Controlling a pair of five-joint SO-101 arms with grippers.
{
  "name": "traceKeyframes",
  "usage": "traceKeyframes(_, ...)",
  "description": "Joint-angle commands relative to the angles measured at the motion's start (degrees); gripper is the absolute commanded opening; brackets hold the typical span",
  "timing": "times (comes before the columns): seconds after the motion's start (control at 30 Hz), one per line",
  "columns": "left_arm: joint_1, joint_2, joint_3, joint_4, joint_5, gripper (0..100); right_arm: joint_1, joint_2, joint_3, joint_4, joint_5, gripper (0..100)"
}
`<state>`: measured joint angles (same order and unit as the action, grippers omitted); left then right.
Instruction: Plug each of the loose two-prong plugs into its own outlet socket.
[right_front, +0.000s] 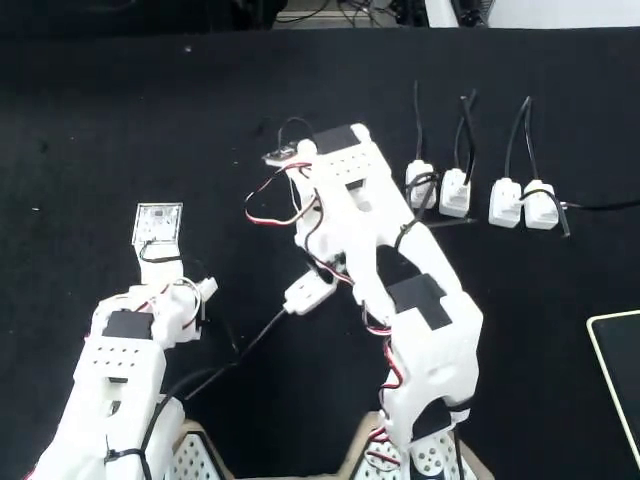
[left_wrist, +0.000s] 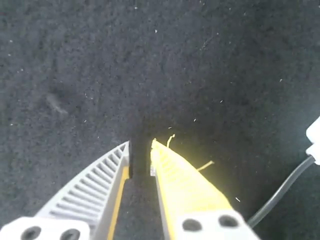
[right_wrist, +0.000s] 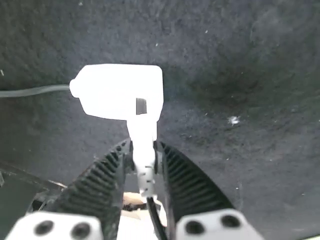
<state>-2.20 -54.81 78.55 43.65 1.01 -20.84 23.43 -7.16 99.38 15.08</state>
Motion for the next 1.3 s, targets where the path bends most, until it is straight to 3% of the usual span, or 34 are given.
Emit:
traceKeyframes(0.0,0.04,-0.88,-0.4,-0.35,-0.18,8,-1.32,-4.44,4.62,2.2,1.49,1.1)
traceKeyframes(0.17,0.04,-0.88,-0.48,-0.53,-0.18,8,-1.05,-7.87,10.07,2.11,2.37,1.1)
traceKeyframes(0.47,0.04,-0.88,-0.4,-0.35,-0.18,8,-1.67,-8.13,5.23,1.93,2.37,1.1)
traceKeyframes(0.97,0.04,-0.88,-0.4,-0.35,-0.18,8,-5.1,4.26,-2.77,2.02,2.37,1.1)
traceKeyframes(1.27,0.04,-0.88,-0.4,-0.35,-0.18,8,0.18,-12.88,6.02,1.76,5.27,1.1)
